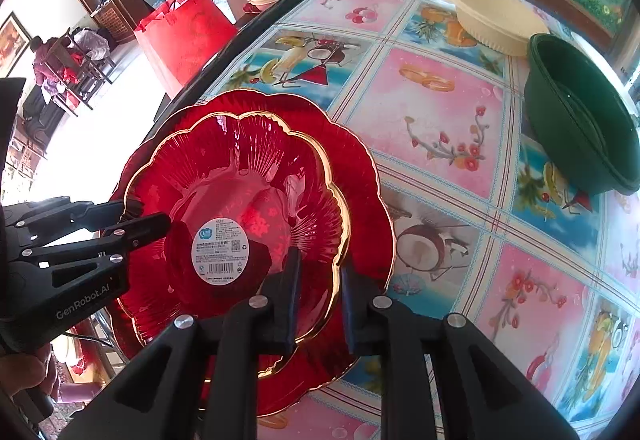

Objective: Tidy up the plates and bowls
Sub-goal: 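Lift the small red plate with both grippers and carry it over the large plate, then lower the small plate onto the large red plate and open both grippers, then move both grippers away from the red plates toward the dark green bowl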

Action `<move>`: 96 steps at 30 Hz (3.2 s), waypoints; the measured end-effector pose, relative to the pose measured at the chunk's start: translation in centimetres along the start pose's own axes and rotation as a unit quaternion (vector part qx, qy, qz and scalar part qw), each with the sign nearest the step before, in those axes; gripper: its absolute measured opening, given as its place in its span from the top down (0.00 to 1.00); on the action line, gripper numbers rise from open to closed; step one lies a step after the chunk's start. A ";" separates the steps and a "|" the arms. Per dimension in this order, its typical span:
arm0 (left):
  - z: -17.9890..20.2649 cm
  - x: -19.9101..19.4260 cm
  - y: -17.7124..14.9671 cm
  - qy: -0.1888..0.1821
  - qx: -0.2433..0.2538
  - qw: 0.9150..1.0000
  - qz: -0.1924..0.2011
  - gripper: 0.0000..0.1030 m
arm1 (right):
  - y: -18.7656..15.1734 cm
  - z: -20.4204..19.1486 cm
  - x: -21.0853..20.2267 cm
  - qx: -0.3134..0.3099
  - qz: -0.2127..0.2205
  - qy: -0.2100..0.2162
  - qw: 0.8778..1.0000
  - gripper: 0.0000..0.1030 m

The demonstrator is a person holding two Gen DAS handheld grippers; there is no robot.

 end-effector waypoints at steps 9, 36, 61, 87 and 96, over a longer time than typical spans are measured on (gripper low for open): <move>0.2 -0.1 0.0 0.006 0.003 1.000 0.009 0.69 | 0.0 -0.2 0.3 -0.006 -0.005 -0.008 1.000 0.79; -0.1 -0.8 1.0 0.005 0.008 1.000 0.023 0.66 | -0.2 -0.2 1.0 -0.021 -0.019 -0.012 1.000 0.78; 3.5 -3.2 5.9 -0.048 0.005 0.996 0.072 0.40 | 3.1 2.4 -4.5 0.033 0.064 -0.026 0.997 0.58; 13.2 -2.6 9.5 -0.082 0.015 0.994 0.067 0.23 | 2.6 11.5 -7.7 0.081 0.083 -0.051 0.992 0.32; 16.3 -2.2 11.2 -0.088 0.033 0.993 0.070 0.23 | 2.7 15.6 -8.6 0.107 0.086 -0.072 0.988 0.29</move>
Point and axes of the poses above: each gripper's, at about its wrist camera, not at the fingertips, and x roughly the way its jaws point, z to its right, y to its top, the point moved 7 cm from there along x, roughly the way its jaws point, and after that the axes turned 10 degrees about z, right-handed, at the moved point
